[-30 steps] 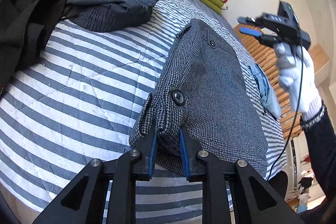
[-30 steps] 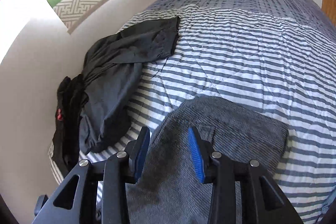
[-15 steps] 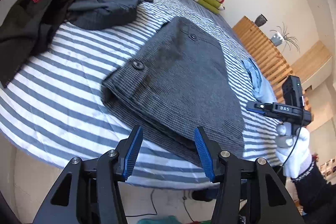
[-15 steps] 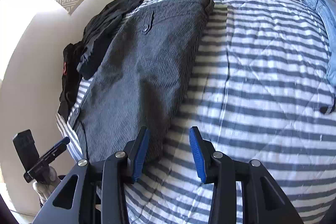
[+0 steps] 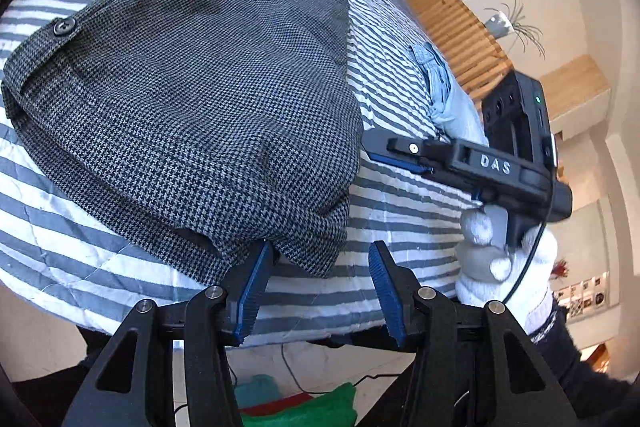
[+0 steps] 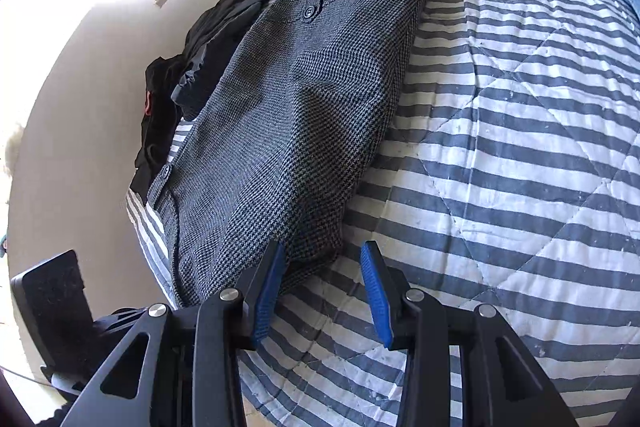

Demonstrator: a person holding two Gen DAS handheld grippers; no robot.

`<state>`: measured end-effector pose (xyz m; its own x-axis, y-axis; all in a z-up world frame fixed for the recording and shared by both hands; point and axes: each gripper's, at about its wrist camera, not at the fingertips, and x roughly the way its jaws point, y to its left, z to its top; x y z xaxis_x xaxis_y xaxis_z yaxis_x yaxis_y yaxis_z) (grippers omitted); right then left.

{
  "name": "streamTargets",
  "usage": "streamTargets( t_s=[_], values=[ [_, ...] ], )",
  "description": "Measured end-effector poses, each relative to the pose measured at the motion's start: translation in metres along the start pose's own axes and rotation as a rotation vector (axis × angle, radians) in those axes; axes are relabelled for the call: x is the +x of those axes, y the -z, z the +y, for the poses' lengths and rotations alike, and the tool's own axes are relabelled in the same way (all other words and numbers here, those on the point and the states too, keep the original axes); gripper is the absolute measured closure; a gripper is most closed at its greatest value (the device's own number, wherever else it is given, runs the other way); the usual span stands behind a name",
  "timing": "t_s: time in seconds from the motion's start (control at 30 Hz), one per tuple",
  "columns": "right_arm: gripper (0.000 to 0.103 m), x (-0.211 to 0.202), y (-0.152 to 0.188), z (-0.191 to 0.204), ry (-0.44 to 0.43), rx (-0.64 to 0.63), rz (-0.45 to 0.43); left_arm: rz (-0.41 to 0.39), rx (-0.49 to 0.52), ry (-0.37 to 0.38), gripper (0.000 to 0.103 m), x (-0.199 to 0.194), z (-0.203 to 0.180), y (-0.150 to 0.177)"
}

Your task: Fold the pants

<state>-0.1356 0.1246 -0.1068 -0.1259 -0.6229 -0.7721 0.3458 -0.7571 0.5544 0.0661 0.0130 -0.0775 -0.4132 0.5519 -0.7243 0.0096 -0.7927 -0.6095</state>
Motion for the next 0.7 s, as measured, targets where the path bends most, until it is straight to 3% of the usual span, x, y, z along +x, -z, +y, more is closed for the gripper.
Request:
streamTargets(
  t_s=[0.03, 0.13, 0.47, 0.53, 0.7],
  values=[
    [0.066, 0.000, 0.002, -0.001, -0.012, 0.008, -0.003, -0.010, -0.008, -0.009, 0.078, 0.001, -0.001, 0.000],
    [0.066, -0.006, 0.009, -0.001, 0.003, -0.019, -0.030, -0.041, 0.025, -0.045, 0.095, -0.008, -0.008, -0.001],
    [0.064, -0.009, 0.016, 0.018, 0.052, -0.185, -0.016, -0.171, 0.158, -0.116, 0.098, -0.062, -0.044, -0.030],
    [0.058, -0.003, 0.015, 0.030, 0.089, -0.246, -0.027, -0.174, 0.182, -0.129, 0.098, -0.073, -0.046, -0.042],
    [0.057, 0.013, 0.013, 0.056, 0.201, -0.368, -0.063, -0.170, 0.231, -0.130, 0.098, -0.086, -0.056, -0.054]
  ],
)
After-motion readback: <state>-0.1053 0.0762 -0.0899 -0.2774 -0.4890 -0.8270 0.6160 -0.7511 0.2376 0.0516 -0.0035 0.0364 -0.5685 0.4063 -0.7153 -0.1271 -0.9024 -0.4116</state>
